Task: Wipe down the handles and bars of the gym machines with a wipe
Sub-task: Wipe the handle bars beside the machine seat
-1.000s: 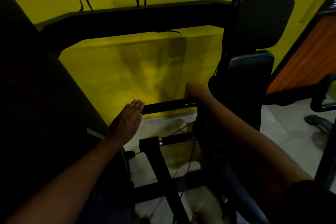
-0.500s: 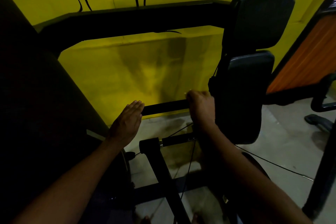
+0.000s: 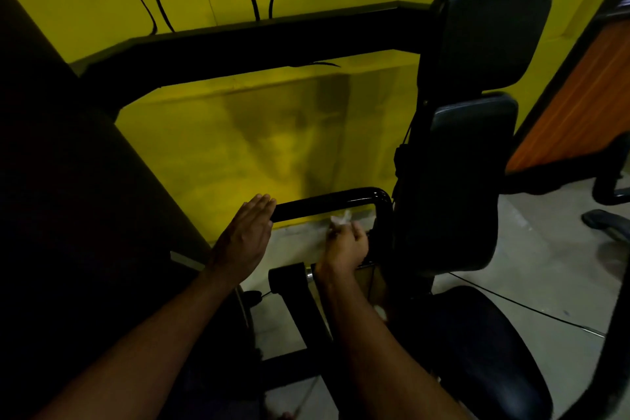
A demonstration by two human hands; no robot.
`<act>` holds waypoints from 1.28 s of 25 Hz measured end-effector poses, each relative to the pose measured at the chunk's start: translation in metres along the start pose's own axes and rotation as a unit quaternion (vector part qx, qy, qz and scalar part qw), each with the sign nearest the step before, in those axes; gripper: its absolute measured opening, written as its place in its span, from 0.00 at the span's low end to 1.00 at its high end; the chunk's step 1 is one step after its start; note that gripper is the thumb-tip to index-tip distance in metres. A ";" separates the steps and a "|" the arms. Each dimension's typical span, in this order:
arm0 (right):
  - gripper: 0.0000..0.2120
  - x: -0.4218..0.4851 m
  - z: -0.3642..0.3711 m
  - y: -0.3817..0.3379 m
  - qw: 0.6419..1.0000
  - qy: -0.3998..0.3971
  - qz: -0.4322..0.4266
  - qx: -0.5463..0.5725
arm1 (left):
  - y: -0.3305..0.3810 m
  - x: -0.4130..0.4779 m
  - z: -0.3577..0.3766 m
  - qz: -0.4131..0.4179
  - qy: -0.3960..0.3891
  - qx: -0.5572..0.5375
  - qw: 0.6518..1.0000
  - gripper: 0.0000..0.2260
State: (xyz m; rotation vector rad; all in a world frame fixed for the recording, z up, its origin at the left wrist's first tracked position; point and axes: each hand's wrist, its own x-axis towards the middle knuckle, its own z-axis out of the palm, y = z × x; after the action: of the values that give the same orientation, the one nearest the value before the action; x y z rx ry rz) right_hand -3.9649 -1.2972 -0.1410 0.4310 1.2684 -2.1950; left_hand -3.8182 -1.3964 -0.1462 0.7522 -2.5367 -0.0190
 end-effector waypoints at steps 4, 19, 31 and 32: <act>0.06 0.006 0.008 -0.024 0.955 -0.037 0.175 0.237 | 0.000 0.000 0.001 0.003 -0.002 -0.001 1.000 0.23; 0.11 0.012 0.007 -0.015 0.977 -0.120 0.158 0.076 | -0.002 0.000 0.000 -0.002 -0.014 0.005 1.000 0.24; 0.01 -0.002 -0.001 -0.011 0.983 -0.064 -0.127 -0.113 | 0.001 0.000 -0.001 -0.008 -0.020 0.008 1.000 0.24; 0.02 -0.004 0.000 -0.009 0.965 -0.045 -0.198 -0.164 | 0.001 0.000 -0.001 -0.011 -0.024 0.008 1.000 0.24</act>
State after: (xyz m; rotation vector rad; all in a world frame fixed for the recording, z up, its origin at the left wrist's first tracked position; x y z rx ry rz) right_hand -3.9673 -1.2930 -0.1332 -0.0615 1.7455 -2.2208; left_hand -3.8180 -1.3955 -0.1457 0.7950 -2.5774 -0.0252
